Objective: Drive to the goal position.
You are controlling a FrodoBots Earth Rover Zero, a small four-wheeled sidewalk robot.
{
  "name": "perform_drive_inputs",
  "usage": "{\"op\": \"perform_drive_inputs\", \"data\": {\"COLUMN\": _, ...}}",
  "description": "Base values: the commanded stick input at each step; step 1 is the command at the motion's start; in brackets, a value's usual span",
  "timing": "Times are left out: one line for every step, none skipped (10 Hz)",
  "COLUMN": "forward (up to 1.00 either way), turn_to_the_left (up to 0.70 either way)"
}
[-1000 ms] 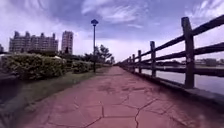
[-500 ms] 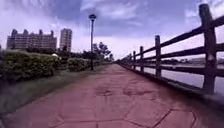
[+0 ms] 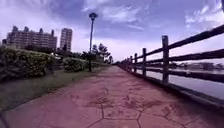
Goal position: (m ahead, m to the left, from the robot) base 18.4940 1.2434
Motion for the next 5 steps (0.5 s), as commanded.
{"op": "perform_drive_inputs", "data": {"forward": 1.00, "turn_to_the_left": 0.00}}
{"op": "perform_drive_inputs", "data": {"forward": 1.00, "turn_to_the_left": 0.00}}
{"op": "perform_drive_inputs", "data": {"forward": 1.00, "turn_to_the_left": 0.00}}
{"op": "perform_drive_inputs", "data": {"forward": 1.00, "turn_to_the_left": 0.00}}
{"op": "perform_drive_inputs", "data": {"forward": 1.00, "turn_to_the_left": 0.00}}
